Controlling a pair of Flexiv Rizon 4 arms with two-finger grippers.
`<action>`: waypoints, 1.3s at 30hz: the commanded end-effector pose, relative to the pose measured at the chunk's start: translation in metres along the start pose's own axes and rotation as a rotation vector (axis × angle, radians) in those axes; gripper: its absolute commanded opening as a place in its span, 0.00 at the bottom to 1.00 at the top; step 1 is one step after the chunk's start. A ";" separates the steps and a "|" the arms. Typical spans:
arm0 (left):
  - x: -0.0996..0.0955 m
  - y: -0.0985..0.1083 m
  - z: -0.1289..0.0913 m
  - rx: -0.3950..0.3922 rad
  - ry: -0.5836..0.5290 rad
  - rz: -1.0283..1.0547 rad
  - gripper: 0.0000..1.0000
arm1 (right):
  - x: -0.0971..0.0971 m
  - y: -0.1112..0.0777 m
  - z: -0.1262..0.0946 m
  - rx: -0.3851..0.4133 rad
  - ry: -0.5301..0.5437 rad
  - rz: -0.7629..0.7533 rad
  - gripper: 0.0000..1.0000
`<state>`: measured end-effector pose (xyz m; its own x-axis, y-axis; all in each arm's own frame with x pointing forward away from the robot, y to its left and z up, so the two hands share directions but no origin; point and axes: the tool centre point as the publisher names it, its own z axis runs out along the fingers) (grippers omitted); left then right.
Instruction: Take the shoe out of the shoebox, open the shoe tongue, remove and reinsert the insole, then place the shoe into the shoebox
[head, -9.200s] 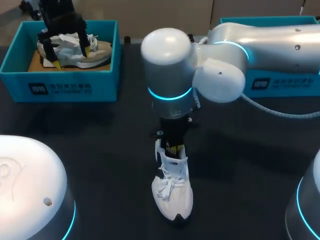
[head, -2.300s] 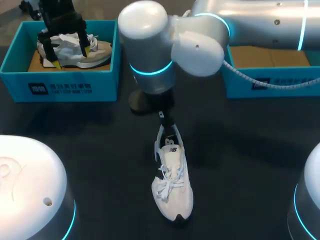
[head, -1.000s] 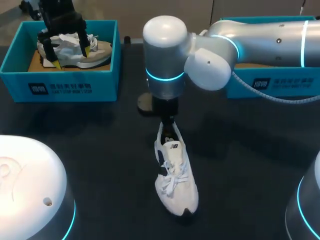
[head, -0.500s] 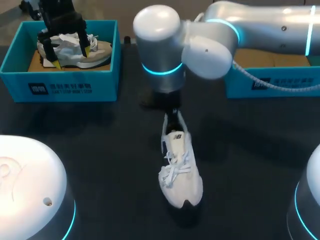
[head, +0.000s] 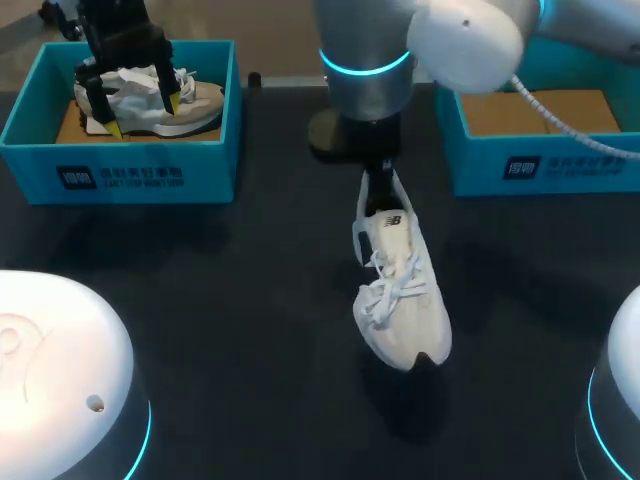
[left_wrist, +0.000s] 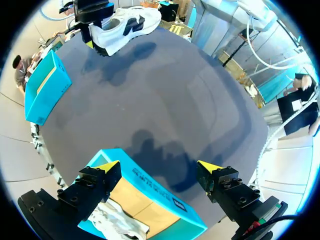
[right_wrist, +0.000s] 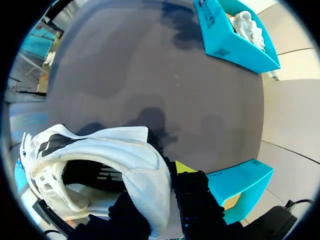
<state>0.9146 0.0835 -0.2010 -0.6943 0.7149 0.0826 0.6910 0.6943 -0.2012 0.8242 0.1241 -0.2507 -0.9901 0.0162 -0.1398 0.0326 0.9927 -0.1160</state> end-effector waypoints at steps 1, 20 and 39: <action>-0.001 0.000 0.000 -0.001 0.003 0.000 1.00 | 0.002 -0.006 -0.001 -0.015 -0.003 -0.001 0.00; -0.001 0.000 0.000 -0.001 0.003 0.000 1.00 | -0.119 -0.114 -0.069 -0.003 -0.100 -0.091 0.00; -0.001 0.000 0.000 -0.001 0.003 0.000 1.00 | -0.175 -0.202 -0.075 0.010 -0.168 -0.108 0.00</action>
<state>0.9147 0.0835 -0.2011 -0.6945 0.7148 0.0825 0.6908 0.6944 -0.2013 0.9671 -0.0299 -0.1433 -0.9497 -0.1014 -0.2962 -0.0430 0.9793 -0.1976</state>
